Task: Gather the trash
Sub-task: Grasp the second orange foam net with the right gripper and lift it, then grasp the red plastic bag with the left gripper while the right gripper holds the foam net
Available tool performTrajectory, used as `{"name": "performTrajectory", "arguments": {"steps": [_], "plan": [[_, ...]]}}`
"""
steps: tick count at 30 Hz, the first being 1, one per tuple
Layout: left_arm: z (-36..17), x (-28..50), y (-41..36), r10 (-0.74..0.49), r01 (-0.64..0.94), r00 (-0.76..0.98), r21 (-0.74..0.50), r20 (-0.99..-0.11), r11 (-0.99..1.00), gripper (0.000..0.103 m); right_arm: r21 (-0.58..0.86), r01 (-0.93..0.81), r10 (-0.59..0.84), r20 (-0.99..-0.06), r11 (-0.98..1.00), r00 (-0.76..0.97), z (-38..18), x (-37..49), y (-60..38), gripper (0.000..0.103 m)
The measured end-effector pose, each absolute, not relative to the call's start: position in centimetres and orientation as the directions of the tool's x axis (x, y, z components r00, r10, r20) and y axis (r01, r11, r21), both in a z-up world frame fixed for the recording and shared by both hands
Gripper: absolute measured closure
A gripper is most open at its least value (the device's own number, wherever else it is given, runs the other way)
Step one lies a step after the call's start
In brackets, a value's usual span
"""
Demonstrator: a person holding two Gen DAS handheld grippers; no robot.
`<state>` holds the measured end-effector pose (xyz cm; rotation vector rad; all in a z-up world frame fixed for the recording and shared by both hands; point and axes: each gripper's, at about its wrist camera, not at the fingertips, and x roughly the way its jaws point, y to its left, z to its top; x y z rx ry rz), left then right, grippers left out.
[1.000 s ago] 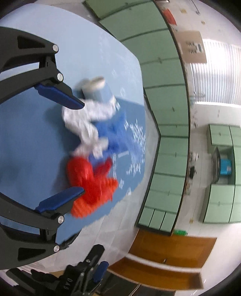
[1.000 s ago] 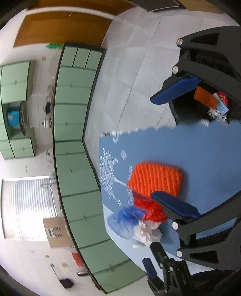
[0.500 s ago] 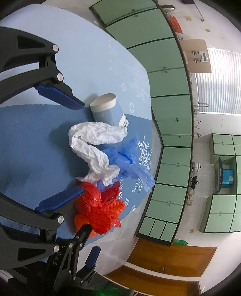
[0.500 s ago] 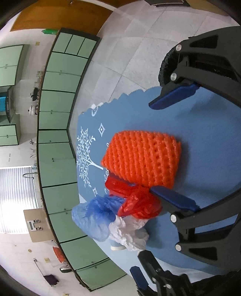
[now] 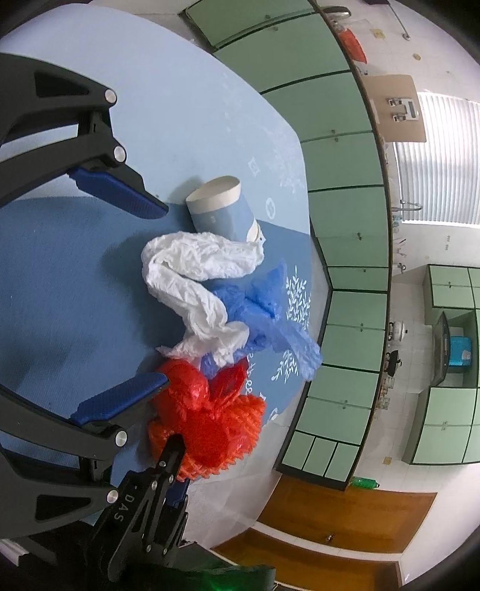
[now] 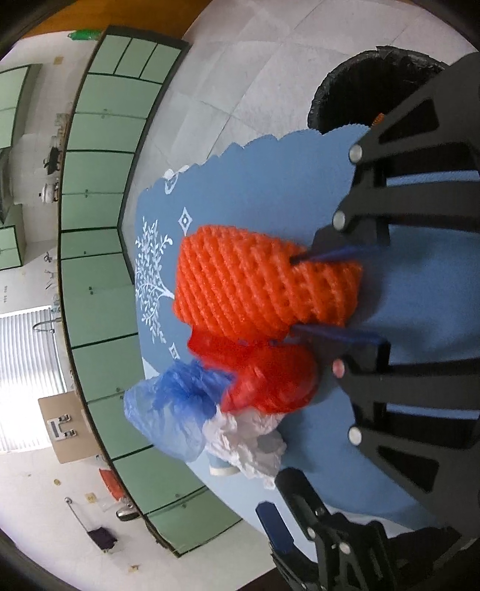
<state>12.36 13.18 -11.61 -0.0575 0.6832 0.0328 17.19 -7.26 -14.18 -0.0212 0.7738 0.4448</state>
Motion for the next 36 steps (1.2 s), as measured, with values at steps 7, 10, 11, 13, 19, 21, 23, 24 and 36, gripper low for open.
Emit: {"name": "performTrajectory", "arguments": {"steps": [7, 10, 11, 13, 19, 21, 23, 24, 36], "plan": [[-11.2, 12.3, 11.3, -0.029, -0.008, 0.779, -0.057, -0.626, 0.998, 0.020, 0.133, -0.391, 0.383, -0.624, 0.911, 0.681, -11.0, 15.6, -9.7, 0.078], [-11.0, 12.6, 9.9, -0.053, 0.024, 0.780, -0.055, -0.623, 0.998, 0.021, 0.126, -0.366, 0.362, -0.619, 0.922, 0.697, -10.4, 15.4, -11.0, 0.078], [-11.0, 12.7, 9.4, -0.059, 0.034, 0.781, -0.052, -0.622, 0.998, 0.022, 0.126, -0.353, 0.352, -0.620, 0.927, 0.702, -10.3, 15.4, -11.7, 0.078], [-11.0, 13.1, 8.3, -0.072, 0.055, 0.782, -0.046, -0.619, 0.997, 0.027, 0.125, -0.331, 0.334, -0.620, 0.935, 0.710, -10.3, 15.4, -12.8, 0.078], [-11.6, 14.8, 5.7, -0.106, 0.102, 0.773, -0.042, -0.626, 0.994, 0.034, 0.111, -0.293, 0.296, -0.622, 0.950, 0.724, -10.6, 15.9, -15.0, 0.078], [-11.8, 15.4, 5.1, -0.113, 0.110, 0.767, -0.043, -0.631, 0.993, 0.034, 0.113, -0.286, 0.292, -0.621, 0.952, 0.727, -10.7, 16.1, -15.6, 0.078], [-12.0, 16.1, 4.5, -0.123, 0.121, 0.760, -0.047, -0.638, 0.992, 0.034, 0.118, -0.279, 0.290, -0.622, 0.953, 0.728, -10.9, 16.3, -16.0, 0.078], [-12.1, 16.3, 4.2, -0.127, 0.125, 0.757, -0.048, -0.641, 0.991, 0.034, 0.118, -0.275, 0.287, -0.622, 0.954, 0.729, -10.9, 16.4, -16.1, 0.078], [-12.6, 18.2, 2.5, -0.099, 0.112, 0.753, -0.022, -0.651, 0.993, 0.073, 0.105, -0.251, 0.261, -0.614, 0.962, 0.745, -11.2, 16.7, -17.3, 0.078]]}}
